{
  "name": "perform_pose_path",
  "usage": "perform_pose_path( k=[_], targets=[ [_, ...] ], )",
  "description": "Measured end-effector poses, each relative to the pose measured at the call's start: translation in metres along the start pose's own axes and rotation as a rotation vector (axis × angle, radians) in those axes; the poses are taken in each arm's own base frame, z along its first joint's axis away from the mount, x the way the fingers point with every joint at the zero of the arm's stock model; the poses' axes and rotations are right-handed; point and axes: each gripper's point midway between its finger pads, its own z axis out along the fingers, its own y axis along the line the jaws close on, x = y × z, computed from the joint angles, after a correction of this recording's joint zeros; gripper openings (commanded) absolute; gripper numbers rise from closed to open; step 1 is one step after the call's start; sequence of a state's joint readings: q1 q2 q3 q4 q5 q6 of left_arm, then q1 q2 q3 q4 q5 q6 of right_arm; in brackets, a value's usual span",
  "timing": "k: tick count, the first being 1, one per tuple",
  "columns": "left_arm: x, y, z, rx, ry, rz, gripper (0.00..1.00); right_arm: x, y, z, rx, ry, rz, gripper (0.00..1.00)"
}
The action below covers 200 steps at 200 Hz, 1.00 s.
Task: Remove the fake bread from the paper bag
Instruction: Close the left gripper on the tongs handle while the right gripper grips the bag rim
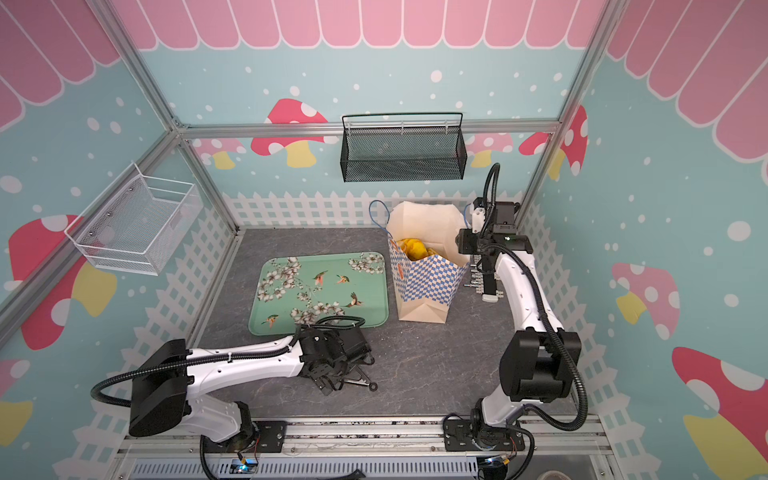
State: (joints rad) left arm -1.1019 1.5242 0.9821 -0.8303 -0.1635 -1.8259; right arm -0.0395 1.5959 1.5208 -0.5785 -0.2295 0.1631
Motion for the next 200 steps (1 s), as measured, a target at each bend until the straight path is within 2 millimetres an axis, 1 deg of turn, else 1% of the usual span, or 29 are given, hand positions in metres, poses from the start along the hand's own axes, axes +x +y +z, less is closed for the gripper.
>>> perform_pose_path(
  k=[51,67,88,101,124,143,160,166,170,176,180,200],
  targets=[
    [0.005,0.004,0.027,-0.09,-0.014,0.026,1.0,0.0,0.004,0.0,-0.024,-0.001,0.003,0.5],
    [0.006,0.003,0.034,-0.105,-0.011,0.034,0.98,0.0,0.004,0.0,-0.026,-0.001,0.003,0.49],
    [0.005,0.003,0.036,-0.111,-0.013,0.046,0.9,0.0,0.004,0.0,-0.026,-0.001,0.003,0.47],
    [0.004,0.003,0.036,-0.11,-0.014,0.054,0.82,0.0,0.004,0.0,-0.026,-0.001,0.004,0.44],
    [0.001,0.002,0.036,-0.105,-0.03,0.061,0.79,0.0,0.004,0.0,-0.026,-0.001,0.003,0.37],
    [-0.001,0.001,0.036,-0.099,-0.042,0.06,0.64,0.0,0.004,0.0,-0.025,-0.002,0.004,0.36],
    [-0.004,-0.001,0.032,-0.084,-0.055,0.069,0.43,0.0,0.004,0.0,-0.023,-0.002,0.004,0.36],
    [-0.007,-0.002,0.029,-0.075,-0.065,0.071,0.33,0.0,0.004,0.0,-0.022,-0.002,0.004,0.36],
    [-0.008,-0.002,0.027,-0.067,-0.068,0.067,0.28,0.0,0.004,0.0,-0.022,-0.002,0.004,0.32],
    [-0.009,-0.002,0.025,-0.059,-0.074,0.074,0.22,0.0,0.003,0.0,-0.02,-0.002,0.003,0.31],
    [-0.01,-0.002,0.023,-0.053,-0.075,0.081,0.2,0.0,0.003,0.0,-0.019,-0.002,0.005,0.3],
    [-0.014,-0.003,0.015,-0.025,-0.088,0.08,0.2,0.0,0.002,0.001,-0.011,-0.001,0.002,0.28]
  ],
)
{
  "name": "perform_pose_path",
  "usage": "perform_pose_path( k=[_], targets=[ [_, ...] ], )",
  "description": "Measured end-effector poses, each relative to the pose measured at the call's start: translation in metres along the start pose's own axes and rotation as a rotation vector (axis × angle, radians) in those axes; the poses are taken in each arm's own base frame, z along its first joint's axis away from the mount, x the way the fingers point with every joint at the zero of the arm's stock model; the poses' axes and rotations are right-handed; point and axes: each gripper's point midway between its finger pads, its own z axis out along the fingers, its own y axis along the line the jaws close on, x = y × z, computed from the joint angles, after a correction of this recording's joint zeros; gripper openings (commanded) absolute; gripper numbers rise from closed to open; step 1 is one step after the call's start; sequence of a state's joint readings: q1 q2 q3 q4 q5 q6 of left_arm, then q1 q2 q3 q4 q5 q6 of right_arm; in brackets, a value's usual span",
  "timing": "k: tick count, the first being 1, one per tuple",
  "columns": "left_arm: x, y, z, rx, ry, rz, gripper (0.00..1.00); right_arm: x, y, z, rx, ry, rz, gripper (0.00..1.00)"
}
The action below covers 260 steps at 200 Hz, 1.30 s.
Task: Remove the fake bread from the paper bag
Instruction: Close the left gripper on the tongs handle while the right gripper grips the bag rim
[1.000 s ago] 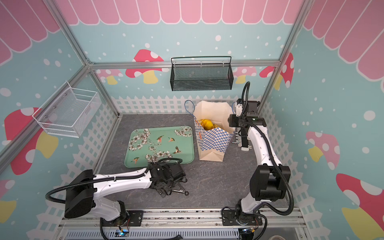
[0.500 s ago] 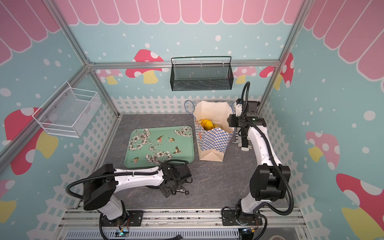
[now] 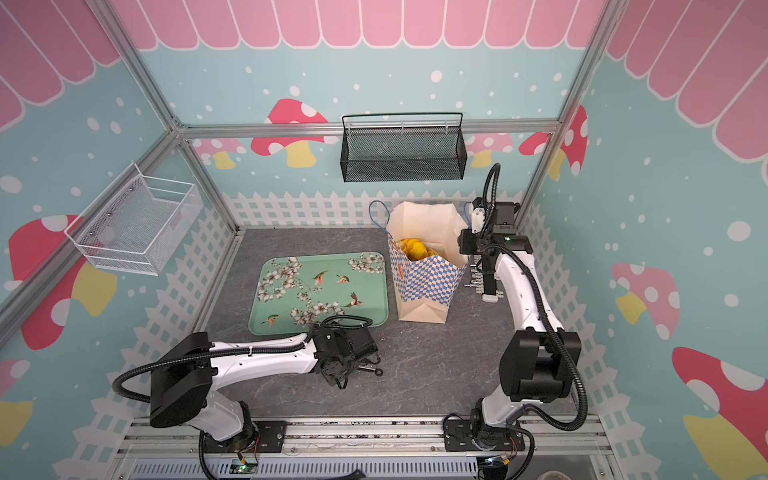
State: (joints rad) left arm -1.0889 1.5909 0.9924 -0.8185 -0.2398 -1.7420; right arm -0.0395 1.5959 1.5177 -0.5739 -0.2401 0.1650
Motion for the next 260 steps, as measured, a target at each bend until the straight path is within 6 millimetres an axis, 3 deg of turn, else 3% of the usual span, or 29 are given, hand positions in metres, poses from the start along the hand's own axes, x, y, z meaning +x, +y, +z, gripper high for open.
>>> perform_pose_path(
  k=[30,45,66,74,96,108,159,260],
  targets=[
    [-0.014,0.001,-0.01,0.025,-0.063,0.003,0.2,0.0,-0.002,0.0,0.012,0.0,-0.001,0.25],
    [-0.02,0.002,-0.017,0.036,-0.099,0.016,0.12,0.0,-0.003,0.0,0.015,0.0,-0.002,0.23],
    [-0.025,0.004,-0.028,0.054,-0.138,0.046,0.1,0.001,-0.003,0.0,0.017,0.001,-0.003,0.22],
    [-0.027,0.005,-0.032,0.062,-0.149,0.051,0.15,0.001,-0.003,0.001,0.019,0.002,-0.003,0.22],
    [-0.03,0.008,-0.04,0.082,-0.153,0.041,0.4,0.002,-0.004,0.001,0.023,0.003,-0.003,0.23],
    [-0.031,0.014,-0.041,0.085,-0.146,0.01,0.48,0.002,-0.004,0.001,0.024,0.003,-0.003,0.23],
    [-0.02,0.061,-0.008,0.045,-0.058,-0.165,0.51,0.002,-0.005,0.002,0.029,0.001,-0.004,0.2],
    [0.002,0.045,0.019,0.029,0.048,-0.27,0.5,0.001,-0.006,-0.002,0.039,-0.009,-0.009,0.09]
  ],
)
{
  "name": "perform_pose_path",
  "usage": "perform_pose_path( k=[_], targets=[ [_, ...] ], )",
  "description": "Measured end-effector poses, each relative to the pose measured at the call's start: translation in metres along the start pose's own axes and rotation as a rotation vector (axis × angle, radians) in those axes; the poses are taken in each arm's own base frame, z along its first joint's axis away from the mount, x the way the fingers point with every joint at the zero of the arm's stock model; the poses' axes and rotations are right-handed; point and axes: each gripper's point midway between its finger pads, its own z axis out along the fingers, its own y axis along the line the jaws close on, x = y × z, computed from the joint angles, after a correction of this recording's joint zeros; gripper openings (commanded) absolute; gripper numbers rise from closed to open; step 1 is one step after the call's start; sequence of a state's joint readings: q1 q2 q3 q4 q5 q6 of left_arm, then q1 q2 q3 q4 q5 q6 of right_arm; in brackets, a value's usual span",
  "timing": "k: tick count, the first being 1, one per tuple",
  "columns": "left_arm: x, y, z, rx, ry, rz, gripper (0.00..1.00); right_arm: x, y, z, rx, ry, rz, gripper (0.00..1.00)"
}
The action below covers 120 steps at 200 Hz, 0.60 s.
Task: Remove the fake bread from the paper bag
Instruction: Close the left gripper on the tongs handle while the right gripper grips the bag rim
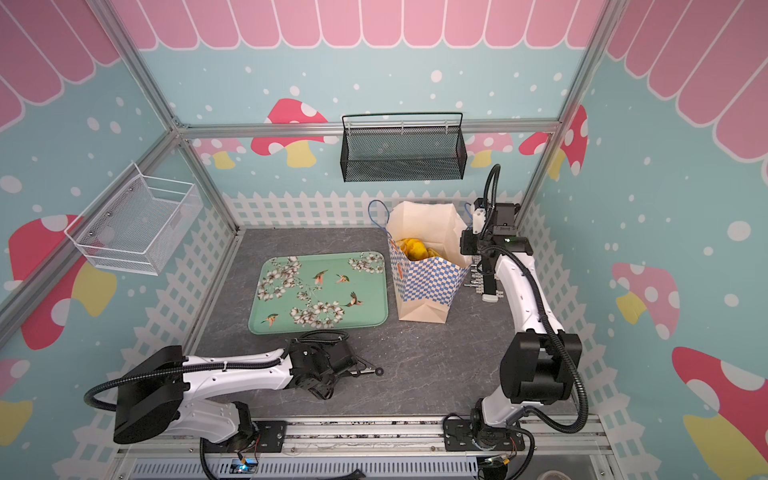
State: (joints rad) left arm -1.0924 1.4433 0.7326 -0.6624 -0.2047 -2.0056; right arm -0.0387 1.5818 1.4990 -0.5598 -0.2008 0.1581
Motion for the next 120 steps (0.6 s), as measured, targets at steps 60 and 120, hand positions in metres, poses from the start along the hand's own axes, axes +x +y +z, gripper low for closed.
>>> perform_pose_path(
  k=[60,120],
  targets=[
    [-0.0021,-0.0056,0.0051,0.002,0.004,-0.03,0.16,-0.0002,0.001,-0.0002,-0.003,-0.001,-0.002,0.07],
    [-0.0052,-0.0022,-0.0018,-0.004,0.0,-0.022,0.0,-0.0003,0.0024,-0.0004,-0.011,-0.001,-0.002,0.04]
  ],
)
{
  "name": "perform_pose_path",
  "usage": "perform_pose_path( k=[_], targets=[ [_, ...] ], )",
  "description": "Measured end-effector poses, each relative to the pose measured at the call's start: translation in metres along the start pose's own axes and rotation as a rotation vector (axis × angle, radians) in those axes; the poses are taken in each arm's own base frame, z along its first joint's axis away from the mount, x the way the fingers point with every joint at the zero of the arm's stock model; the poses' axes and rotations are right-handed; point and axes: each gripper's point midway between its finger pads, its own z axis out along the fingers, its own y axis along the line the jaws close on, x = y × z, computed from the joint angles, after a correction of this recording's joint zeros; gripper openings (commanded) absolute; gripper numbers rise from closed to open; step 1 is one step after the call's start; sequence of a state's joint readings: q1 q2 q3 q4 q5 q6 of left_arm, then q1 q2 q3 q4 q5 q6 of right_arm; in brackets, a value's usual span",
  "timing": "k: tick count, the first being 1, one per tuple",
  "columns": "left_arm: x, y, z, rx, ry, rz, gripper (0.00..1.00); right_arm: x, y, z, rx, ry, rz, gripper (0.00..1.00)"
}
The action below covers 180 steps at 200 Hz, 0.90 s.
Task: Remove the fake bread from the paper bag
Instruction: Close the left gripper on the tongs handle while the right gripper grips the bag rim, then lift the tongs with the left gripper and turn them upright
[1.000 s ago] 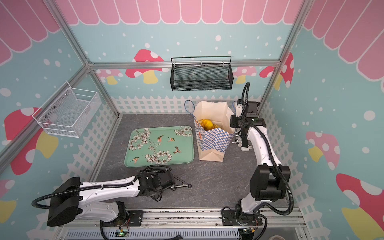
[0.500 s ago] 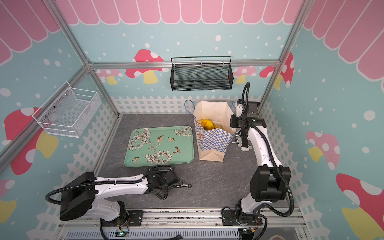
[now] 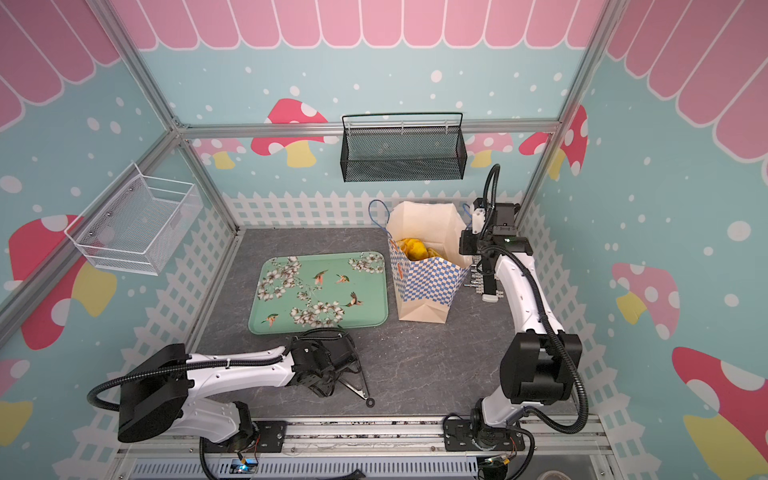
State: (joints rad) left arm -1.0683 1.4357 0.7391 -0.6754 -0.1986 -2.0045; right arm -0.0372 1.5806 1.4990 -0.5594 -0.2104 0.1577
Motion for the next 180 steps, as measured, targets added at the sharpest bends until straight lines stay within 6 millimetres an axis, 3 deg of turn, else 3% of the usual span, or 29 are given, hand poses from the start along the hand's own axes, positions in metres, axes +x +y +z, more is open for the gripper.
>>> perform_pose_path(
  k=[69,83,105,134,158,180],
  targets=[
    [-0.021,-0.006,-0.045,0.124,-0.048,0.073,0.0,0.0,0.0,0.0,0.0,0.0,-0.002,0.0],
    [-0.032,-0.015,-0.053,0.141,-0.072,0.141,0.0,0.0,0.0,0.0,0.0,-0.001,-0.007,0.0],
    [-0.061,-0.045,-0.06,0.159,-0.078,0.245,0.0,-0.001,0.001,-0.002,0.0,-0.005,-0.012,0.0],
    [-0.095,-0.078,-0.049,0.097,-0.076,0.465,0.0,-0.001,0.004,-0.008,-0.005,-0.013,-0.023,0.0],
    [-0.092,-0.096,-0.026,0.014,-0.049,0.712,0.0,0.002,0.01,-0.016,-0.014,-0.024,-0.036,0.0],
    [-0.087,-0.09,0.001,-0.072,-0.003,0.878,0.0,0.007,0.013,-0.026,-0.018,-0.037,-0.044,0.0]
  ],
)
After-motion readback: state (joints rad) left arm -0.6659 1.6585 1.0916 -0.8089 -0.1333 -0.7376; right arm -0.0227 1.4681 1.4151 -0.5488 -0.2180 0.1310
